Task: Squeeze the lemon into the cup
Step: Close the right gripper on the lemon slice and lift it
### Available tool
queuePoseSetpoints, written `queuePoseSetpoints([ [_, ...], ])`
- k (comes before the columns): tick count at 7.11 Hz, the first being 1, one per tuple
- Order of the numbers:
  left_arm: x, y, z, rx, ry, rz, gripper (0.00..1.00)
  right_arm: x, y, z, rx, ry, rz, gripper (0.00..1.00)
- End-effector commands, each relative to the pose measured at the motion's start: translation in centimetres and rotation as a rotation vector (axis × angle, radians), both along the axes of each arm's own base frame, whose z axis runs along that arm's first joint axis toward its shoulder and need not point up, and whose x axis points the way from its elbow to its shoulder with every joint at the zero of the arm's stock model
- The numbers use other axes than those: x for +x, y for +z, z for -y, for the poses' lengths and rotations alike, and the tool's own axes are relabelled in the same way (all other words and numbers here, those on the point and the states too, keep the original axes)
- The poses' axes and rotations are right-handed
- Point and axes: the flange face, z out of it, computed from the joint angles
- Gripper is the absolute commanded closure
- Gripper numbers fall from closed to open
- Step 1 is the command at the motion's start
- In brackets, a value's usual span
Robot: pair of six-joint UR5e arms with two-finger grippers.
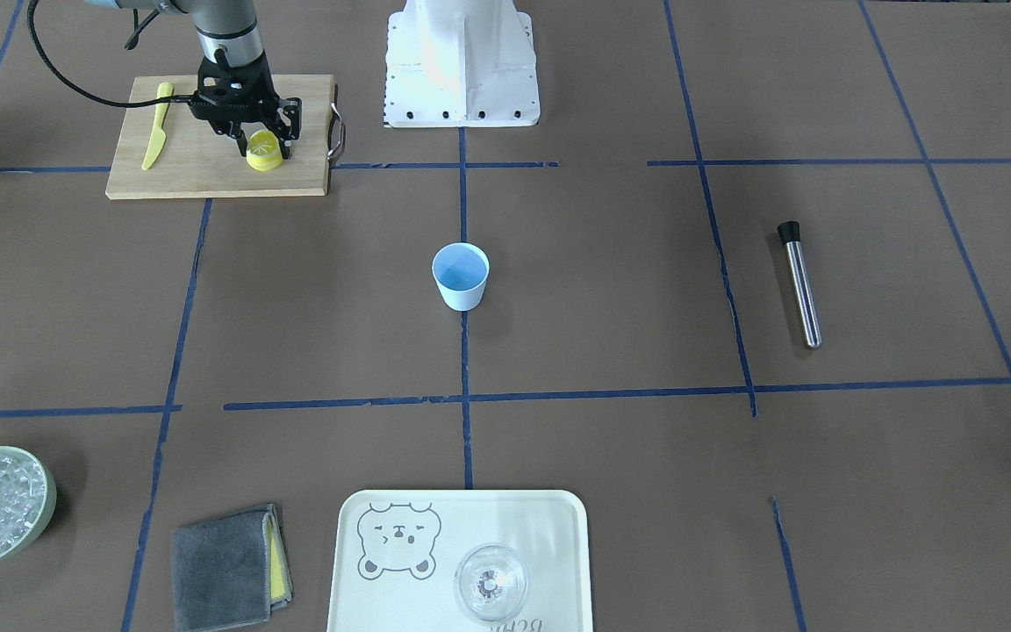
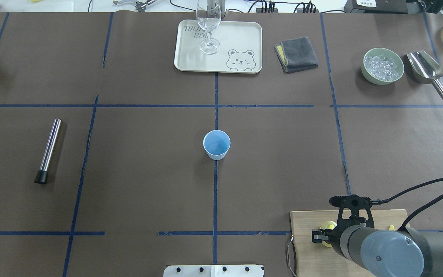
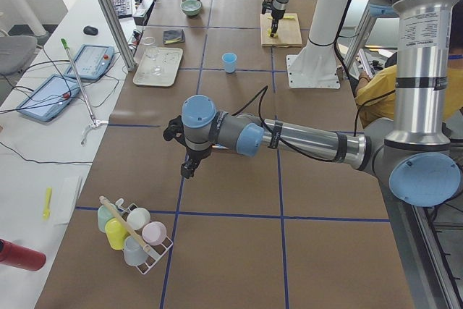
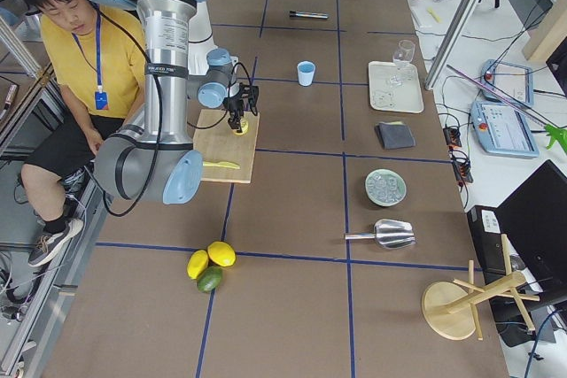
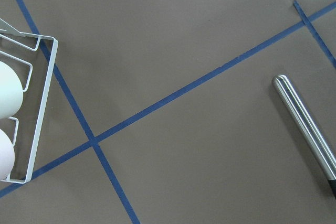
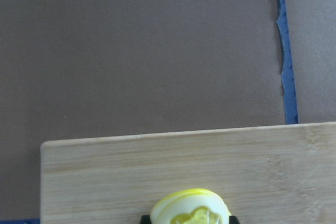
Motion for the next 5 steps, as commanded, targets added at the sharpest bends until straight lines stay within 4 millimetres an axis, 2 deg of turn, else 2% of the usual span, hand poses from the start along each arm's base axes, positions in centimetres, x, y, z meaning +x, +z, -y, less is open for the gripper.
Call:
queuePoseSetpoints([
  [1, 0.0, 0.0, -0.1, -0.001, 0.0, -0.001, 0.0, 0.6, -0.2, 0.7, 0.0, 0.018, 0.003, 0.66],
  [5, -0.1, 0.1, -0.6, -0.001, 0.001, 0.0, 0.0, 1.6, -1.3, 1.0, 0.0, 0.027, 0.025, 0.65],
])
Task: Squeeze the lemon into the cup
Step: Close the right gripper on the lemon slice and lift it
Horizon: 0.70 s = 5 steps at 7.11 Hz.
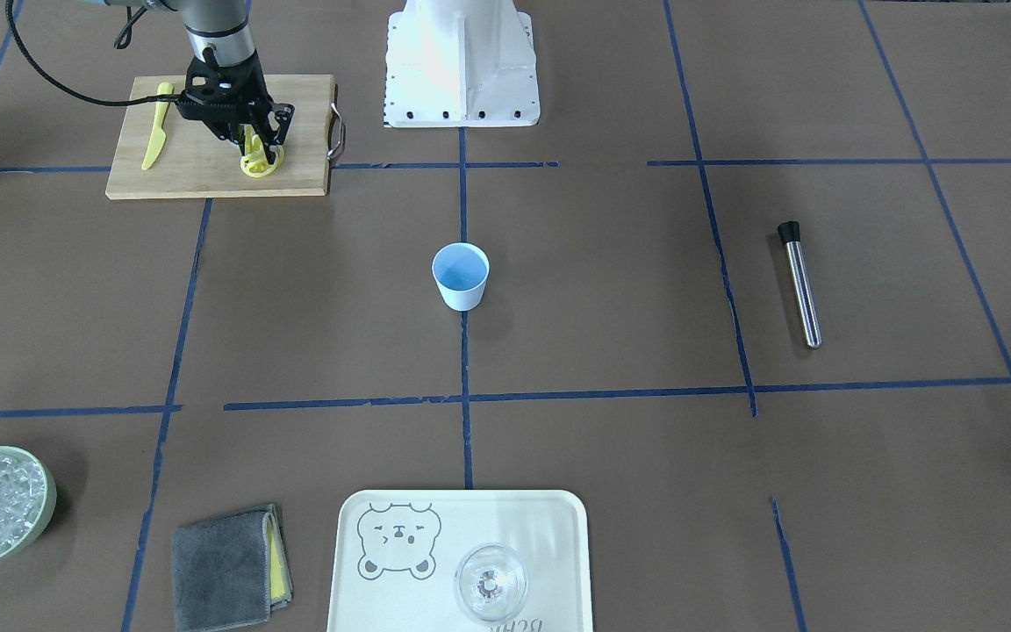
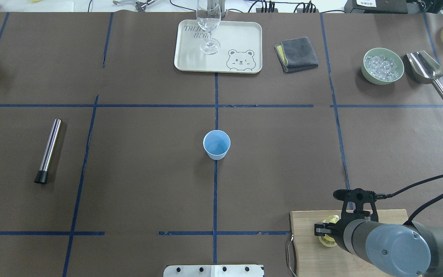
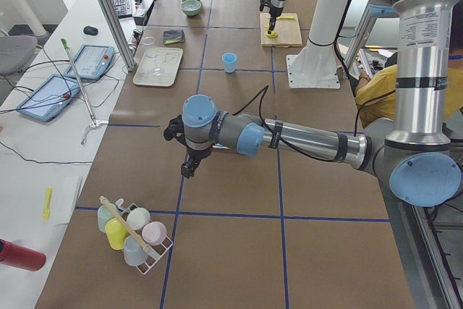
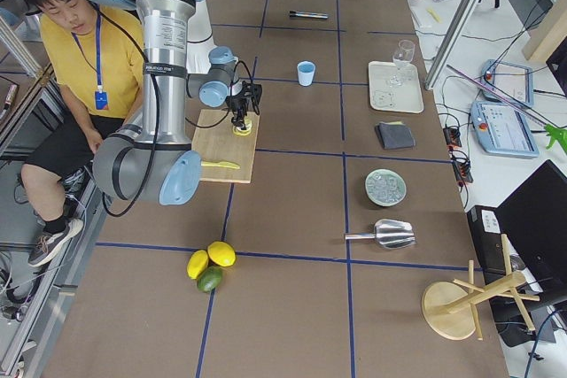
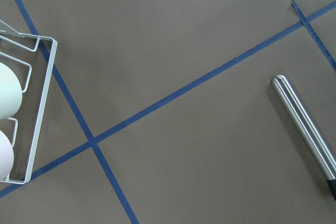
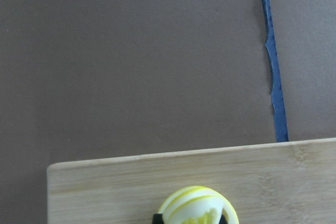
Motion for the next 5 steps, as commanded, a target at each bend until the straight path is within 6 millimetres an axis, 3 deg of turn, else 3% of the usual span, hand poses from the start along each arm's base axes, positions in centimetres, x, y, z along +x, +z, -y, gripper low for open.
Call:
queuePoseSetpoints([
  [1, -0.12, -0.01, -0.42, 0.001, -0.001, 0.0, 0.0, 0.86, -1.27, 0.14, 0.002, 0.005, 0.024, 0.65],
  [5, -0.15, 0.04, -0.67, -0.001, -0.001, 0.0, 0.0, 1.37, -1.73, 0.47, 0.003, 0.014, 0.034, 0.66],
])
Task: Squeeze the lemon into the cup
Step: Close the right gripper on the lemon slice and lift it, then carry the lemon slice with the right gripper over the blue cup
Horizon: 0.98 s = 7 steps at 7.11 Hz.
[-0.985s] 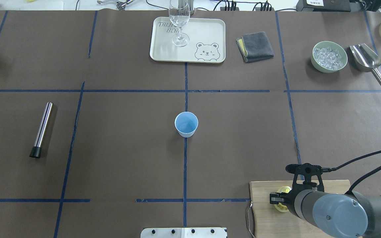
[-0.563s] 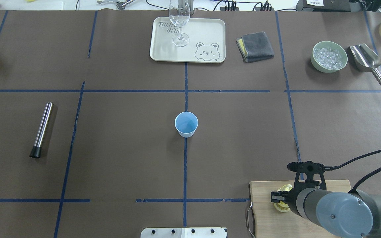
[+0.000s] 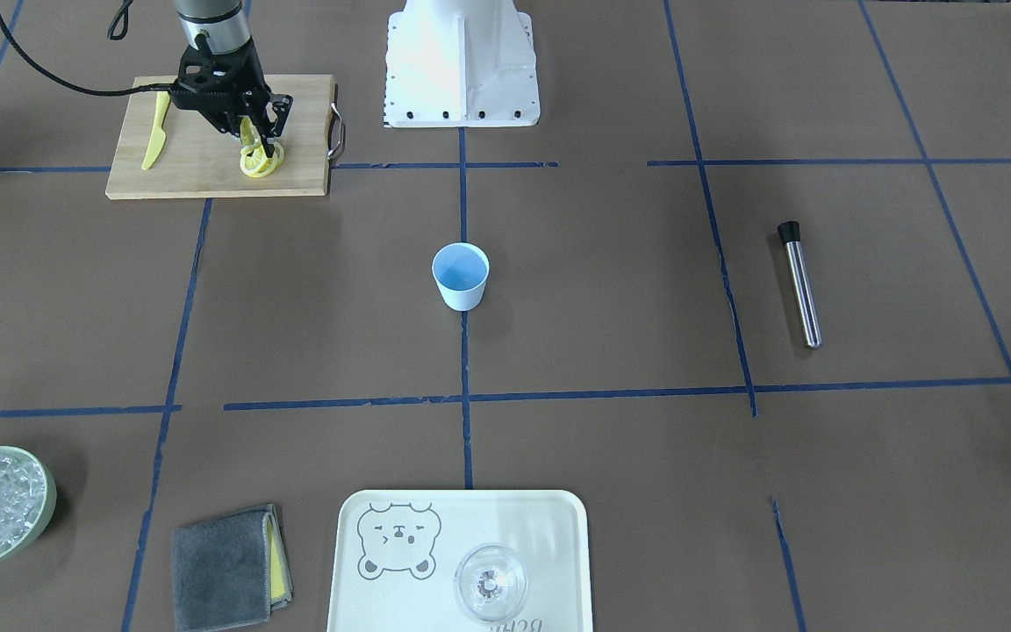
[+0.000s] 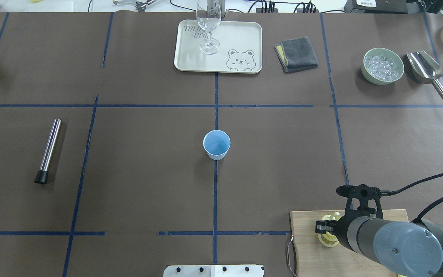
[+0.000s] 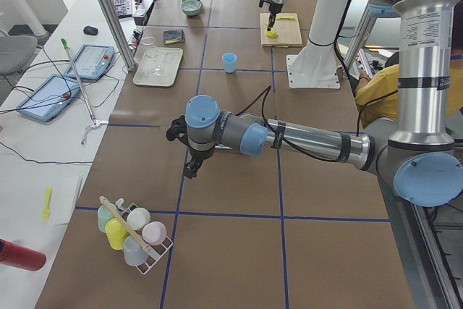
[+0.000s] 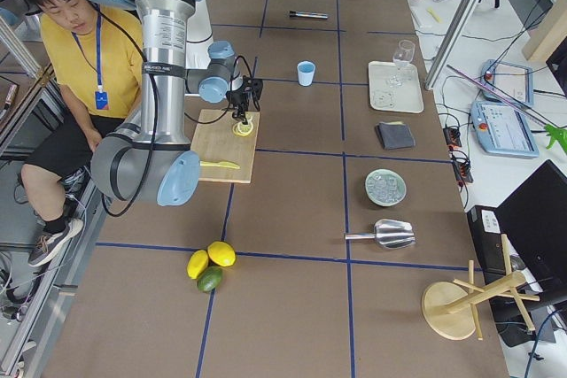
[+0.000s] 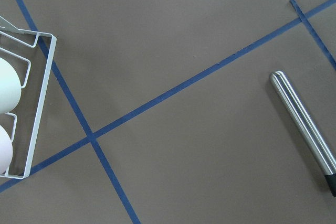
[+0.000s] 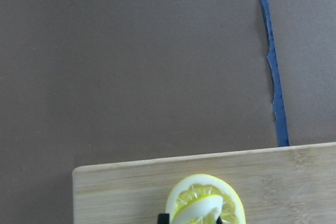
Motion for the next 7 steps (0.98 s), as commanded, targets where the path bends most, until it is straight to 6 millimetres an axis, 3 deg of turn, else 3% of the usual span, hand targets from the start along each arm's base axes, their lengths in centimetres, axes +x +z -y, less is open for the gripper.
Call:
queuePoseSetpoints([
  [1, 0.0, 0.1, -0.1, -0.001, 0.0, 0.0, 0.0, 0.2, -0.3, 0.4, 0.001, 0.009, 0.007, 0.66],
  [3, 0.0, 0.1, -0.1, -0.001, 0.0, 0.0, 0.0, 1.4, -2.4, 1.1, 0.001, 0.029, 0.015, 0.65],
  [4, -0.1, 0.5, -0.4, -0.008, 0.001, 0.001, 0.0, 1.8, -4.5, 1.4, 0.001, 0.034, 0.052, 0.65],
  [6, -0.1, 0.5, -0.5, -0.009, 0.001, 0.001, 0.0, 0.3, -8.8, 2.8, 0.009, 0.054, 0.142, 0.64],
  [7, -0.1, 0.6, -0.6, -0.011, 0.001, 0.001, 0.0, -0.9, -12.3, 4.4, 0.005, 0.077, 0.16, 0.64],
])
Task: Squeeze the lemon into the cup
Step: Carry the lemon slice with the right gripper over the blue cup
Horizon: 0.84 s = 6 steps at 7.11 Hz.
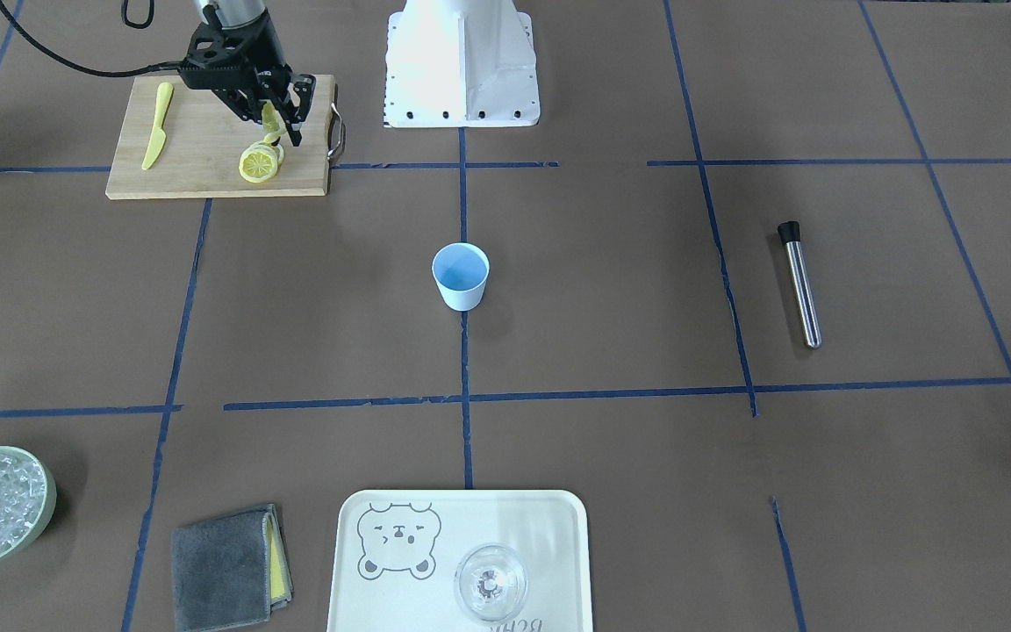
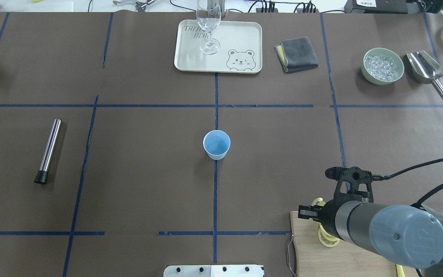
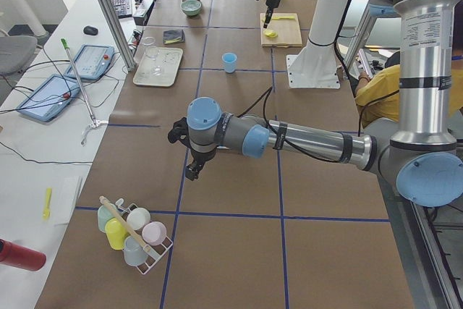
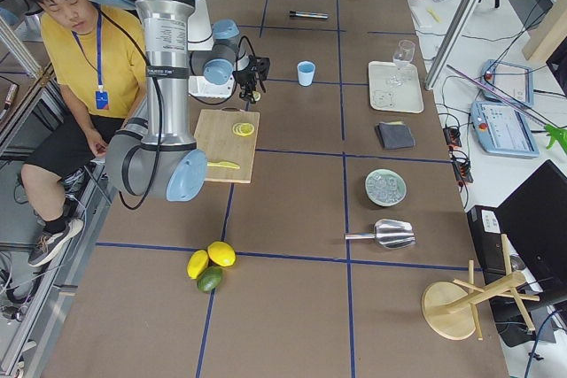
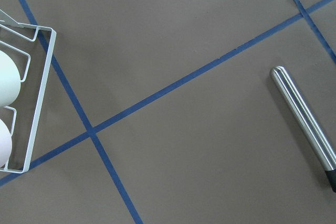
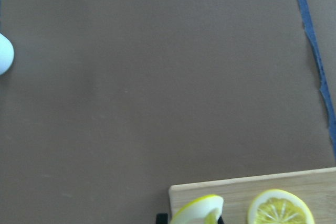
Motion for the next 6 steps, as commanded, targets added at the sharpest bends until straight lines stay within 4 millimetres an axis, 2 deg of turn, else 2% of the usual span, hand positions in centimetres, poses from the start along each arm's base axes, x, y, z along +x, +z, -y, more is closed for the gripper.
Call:
queuePoseSetpoints([
  [1, 0.0, 0.1, -0.1, 0.003, 0.0, 0.0, 0.0, -4.5, -8.7, 4.5, -0.014, 0.058, 0.039, 0.64],
  [2, 0.0, 0.2, -0.1, 0.001, 0.0, 0.0, 0.0, -7.0, -10.7, 6.9, -0.058, 0.104, 0.032, 0.62],
  [4, 0.0, 0.1, -0.1, 0.003, 0.0, 0.0, 0.0, -10.0, -13.8, 12.7, -0.109, 0.18, 0.046, 0.62],
  [5, 0.0, 0.1, -0.1, 0.003, 0.0, 0.0, 0.0, -13.3, -15.9, 15.2, -0.115, 0.201, 0.057, 0.62],
  [6, 0.0, 0.1, -0.1, 0.003, 0.0, 0.0, 0.0, -16.2, -16.3, 16.8, -0.132, 0.222, 0.082, 0.61],
])
